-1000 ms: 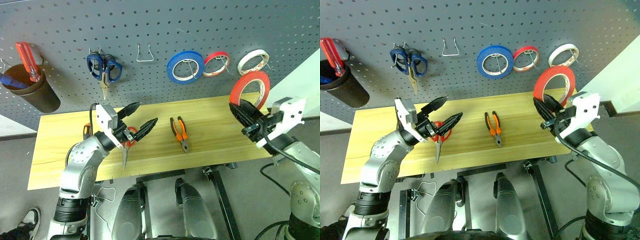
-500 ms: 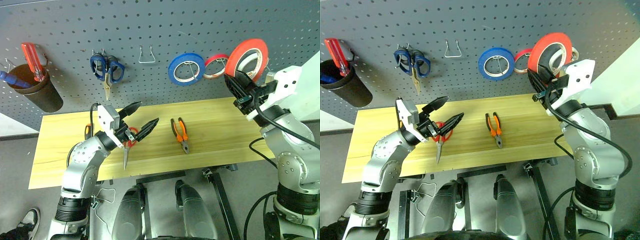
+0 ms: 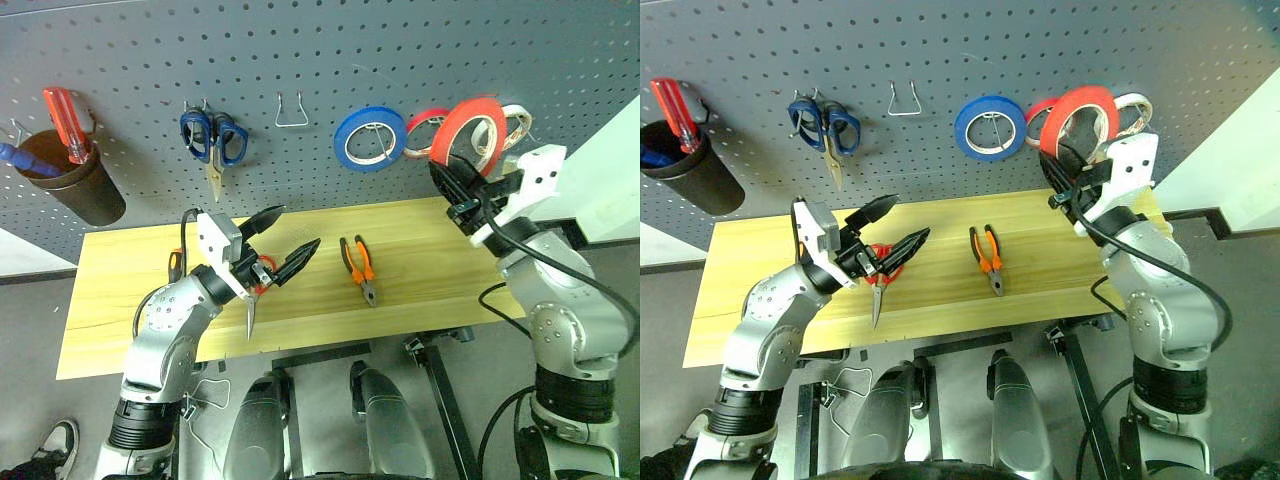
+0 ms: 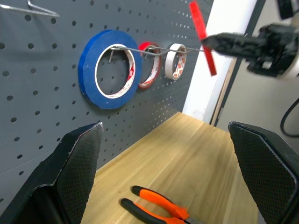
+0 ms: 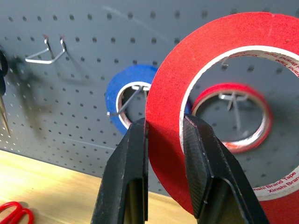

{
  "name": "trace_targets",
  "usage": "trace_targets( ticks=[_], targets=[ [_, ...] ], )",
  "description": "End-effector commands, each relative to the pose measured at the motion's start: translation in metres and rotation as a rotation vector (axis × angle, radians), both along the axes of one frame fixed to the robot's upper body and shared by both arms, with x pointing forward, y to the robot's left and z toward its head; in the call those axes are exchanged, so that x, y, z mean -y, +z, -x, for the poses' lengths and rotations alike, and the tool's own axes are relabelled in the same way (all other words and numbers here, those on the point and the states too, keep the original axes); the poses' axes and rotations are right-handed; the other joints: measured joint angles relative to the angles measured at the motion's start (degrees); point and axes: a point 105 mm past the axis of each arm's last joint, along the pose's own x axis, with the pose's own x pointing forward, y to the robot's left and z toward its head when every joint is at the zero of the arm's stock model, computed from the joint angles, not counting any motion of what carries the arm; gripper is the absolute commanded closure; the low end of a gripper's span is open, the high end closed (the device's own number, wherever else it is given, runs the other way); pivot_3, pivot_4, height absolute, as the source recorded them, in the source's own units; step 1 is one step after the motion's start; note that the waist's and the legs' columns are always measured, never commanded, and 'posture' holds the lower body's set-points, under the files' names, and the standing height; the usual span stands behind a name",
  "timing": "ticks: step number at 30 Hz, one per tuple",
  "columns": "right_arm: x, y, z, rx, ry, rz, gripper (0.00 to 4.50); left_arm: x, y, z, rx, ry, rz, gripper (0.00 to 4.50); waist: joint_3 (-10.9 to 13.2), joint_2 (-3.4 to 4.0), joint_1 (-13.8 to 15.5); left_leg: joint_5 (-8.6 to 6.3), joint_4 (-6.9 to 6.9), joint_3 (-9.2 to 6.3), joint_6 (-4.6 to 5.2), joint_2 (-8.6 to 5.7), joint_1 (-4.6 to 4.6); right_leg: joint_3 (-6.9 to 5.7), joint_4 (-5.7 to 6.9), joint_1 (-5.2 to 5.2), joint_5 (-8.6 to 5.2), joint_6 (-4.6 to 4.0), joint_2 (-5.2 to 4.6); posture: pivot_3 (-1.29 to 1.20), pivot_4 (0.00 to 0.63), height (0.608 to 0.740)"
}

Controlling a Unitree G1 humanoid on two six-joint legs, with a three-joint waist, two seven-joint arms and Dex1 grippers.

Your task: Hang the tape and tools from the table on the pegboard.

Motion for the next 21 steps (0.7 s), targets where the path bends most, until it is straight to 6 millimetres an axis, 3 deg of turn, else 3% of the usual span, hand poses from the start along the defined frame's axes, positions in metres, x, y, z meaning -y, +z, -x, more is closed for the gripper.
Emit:
trace_targets(
  ticks=[1, 10, 21],
  targets=[
    [-0.006, 0.015, -0.006, 0.080, 0.004, -0.019, 3.82, 0.001, 0.007, 0.006, 0.030, -0.005, 0.005, 0.00, 0.0, 0.00, 0.0, 0.00, 0.05, 0.00, 0.00, 0.00, 0.00, 0.00, 0.00, 0.02, 0.03, 0.00, 0.00, 0.08, 0.251, 0.716],
    [-0.013, 0.019, -0.018, 0.106, 0.027, -0.028, 3.82, -0.001, 0.010, 0.007, 0.034, 0.007, 0.008, 0.00, 0.0, 0.01, 0.2, 0.00, 0.15, -0.05, 0.00, 0.01, 0.00, -0.02, 0.00, 0.07, 0.15, 0.00, 0.02, 0.09, 0.256, 0.716],
    [-0.029, 0.010, -0.048, 0.083, 0.027, -0.035, 3.82, -0.001, 0.011, 0.006, 0.036, 0.015, 0.008, 0.00, 0.0, 0.02, 0.1, 0.01, 0.15, -0.05, 0.00, 0.02, 0.03, -0.01, 0.09, 0.05, 0.15, 0.00, 0.04, 0.09, 0.260, 0.716]
  ],
)
